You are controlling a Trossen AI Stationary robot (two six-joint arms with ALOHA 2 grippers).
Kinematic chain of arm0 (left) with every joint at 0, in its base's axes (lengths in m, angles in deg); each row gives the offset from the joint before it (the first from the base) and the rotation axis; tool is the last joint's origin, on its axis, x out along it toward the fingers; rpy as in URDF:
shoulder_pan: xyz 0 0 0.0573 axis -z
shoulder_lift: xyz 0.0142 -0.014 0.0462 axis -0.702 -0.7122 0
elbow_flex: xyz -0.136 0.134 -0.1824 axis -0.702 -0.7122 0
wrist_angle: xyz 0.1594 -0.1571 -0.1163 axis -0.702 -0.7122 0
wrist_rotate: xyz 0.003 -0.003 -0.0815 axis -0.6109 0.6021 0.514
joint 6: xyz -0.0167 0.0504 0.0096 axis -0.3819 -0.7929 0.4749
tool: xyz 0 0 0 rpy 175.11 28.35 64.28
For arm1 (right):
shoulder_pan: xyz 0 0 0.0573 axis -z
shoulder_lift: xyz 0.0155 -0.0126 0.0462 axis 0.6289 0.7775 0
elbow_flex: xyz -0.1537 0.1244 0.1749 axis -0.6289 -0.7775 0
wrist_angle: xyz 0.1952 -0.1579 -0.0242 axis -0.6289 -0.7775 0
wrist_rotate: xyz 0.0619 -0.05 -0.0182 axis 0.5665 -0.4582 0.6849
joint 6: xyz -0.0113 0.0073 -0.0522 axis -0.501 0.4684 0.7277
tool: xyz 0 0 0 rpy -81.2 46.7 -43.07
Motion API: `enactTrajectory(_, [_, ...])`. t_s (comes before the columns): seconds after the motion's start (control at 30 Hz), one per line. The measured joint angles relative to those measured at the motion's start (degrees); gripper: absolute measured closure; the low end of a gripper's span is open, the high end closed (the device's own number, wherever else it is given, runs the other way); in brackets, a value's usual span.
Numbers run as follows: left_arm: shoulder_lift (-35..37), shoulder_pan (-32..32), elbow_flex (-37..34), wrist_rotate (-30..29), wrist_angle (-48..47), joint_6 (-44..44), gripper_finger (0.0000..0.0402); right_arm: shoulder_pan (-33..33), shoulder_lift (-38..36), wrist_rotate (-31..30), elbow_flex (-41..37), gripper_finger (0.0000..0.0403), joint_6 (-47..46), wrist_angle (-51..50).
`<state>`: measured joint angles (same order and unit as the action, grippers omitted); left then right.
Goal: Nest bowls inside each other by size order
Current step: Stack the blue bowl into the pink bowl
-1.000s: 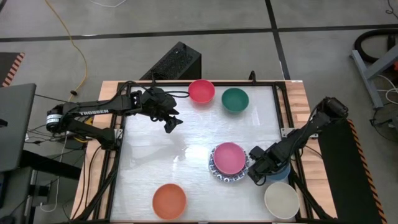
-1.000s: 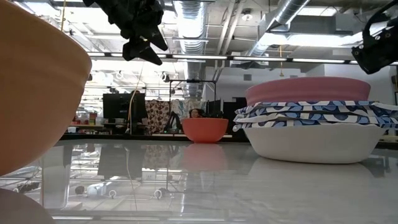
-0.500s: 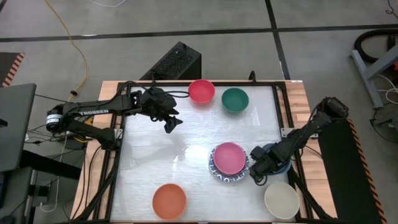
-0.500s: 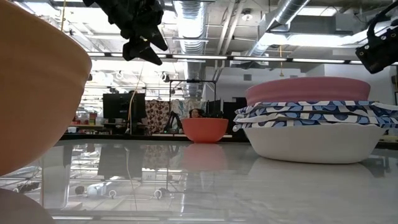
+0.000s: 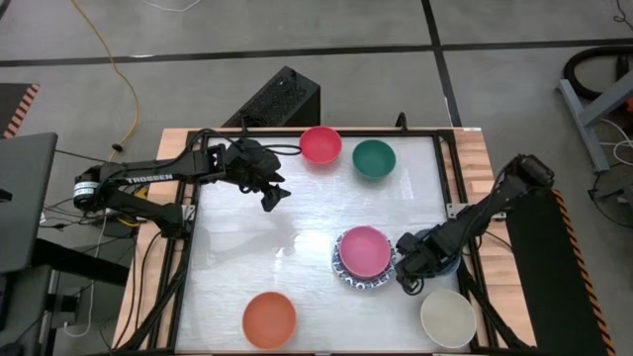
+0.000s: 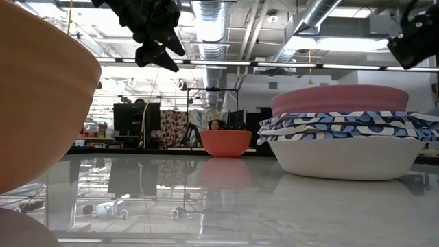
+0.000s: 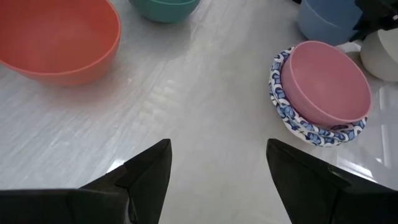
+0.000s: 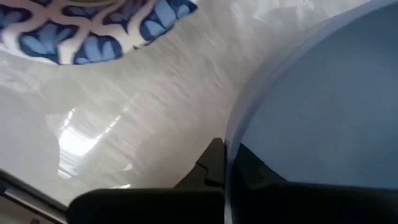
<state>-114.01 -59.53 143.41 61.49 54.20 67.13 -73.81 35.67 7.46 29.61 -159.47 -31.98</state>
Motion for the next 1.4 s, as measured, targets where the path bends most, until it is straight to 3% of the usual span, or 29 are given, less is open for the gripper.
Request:
enactTrajectory(0.8, [0.0,0.0,0.0,-1.1,0.0,0.4,0.0150,11.9,0.0,-4.5,12.9,0.0394,20.1,-16.7])
enactTrajectory(1.4, [0.0,0.0,0.0,-1.5,0.0,1.6,0.0150,26.2,0.0,-7.6,14.7,0.0394,43.1,-17.6])
